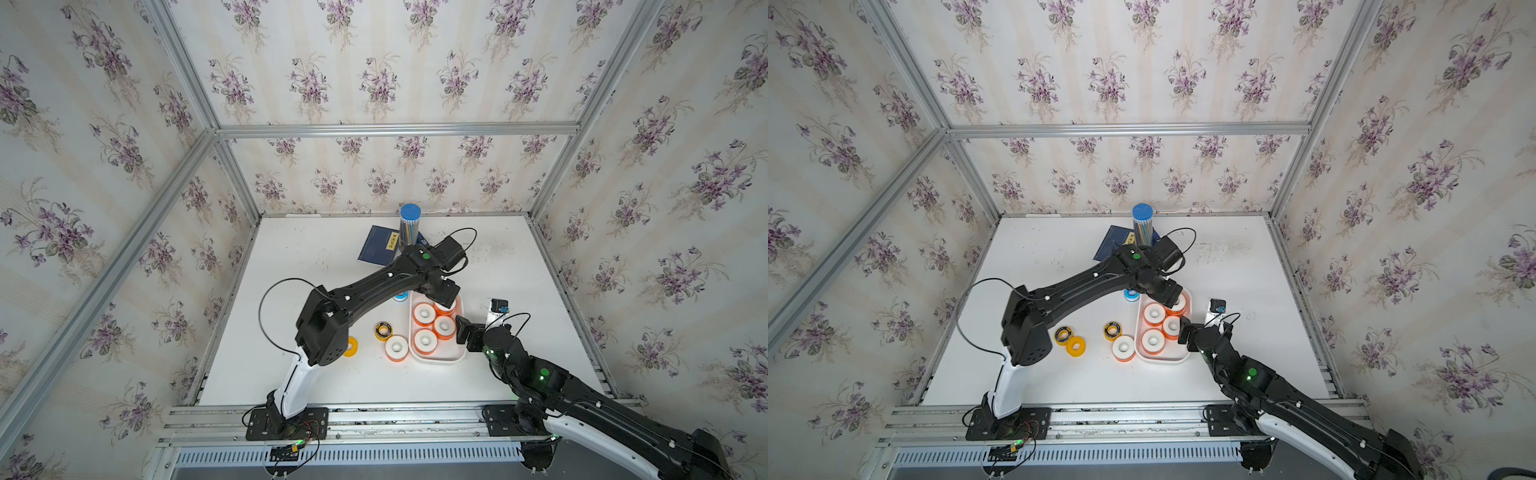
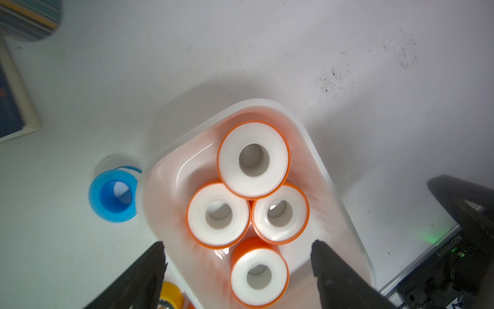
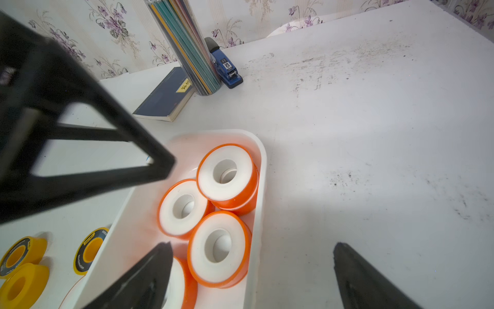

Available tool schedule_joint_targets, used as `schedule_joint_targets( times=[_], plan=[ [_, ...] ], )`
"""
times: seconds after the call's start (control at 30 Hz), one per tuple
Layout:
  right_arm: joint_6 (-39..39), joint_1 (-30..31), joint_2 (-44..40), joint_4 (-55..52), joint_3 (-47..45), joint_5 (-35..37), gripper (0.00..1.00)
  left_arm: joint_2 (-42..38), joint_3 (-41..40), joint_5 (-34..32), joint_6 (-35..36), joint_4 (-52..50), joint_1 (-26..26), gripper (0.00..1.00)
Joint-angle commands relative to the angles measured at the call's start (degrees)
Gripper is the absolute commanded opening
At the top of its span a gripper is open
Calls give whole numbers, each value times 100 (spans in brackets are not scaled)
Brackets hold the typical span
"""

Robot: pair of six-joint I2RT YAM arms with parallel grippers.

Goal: Put the sealing tape into the storage box
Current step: Pick up the sealing tape at the center of the board.

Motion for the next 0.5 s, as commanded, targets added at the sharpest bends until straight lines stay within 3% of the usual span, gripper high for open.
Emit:
schedule_joint_targets(
  times=[0.0, 0.1, 0.27, 0.47],
  plan=[
    [-181, -1, 79, 139, 109, -146, 98, -971, -867, -364, 39, 118, 89, 84],
    [-297, -1, 69, 36, 270, -442, 97, -1972, -1790, -539, -13, 136, 165, 84],
    [-912, 0, 140, 99, 866, -1805, 95, -3508, -3299, -699, -178, -25, 375, 83],
    [-1436, -1, 1793, -673, 2584, -2903, 95, -5041, -4022, -1052, -484, -929, 633, 81]
  ],
)
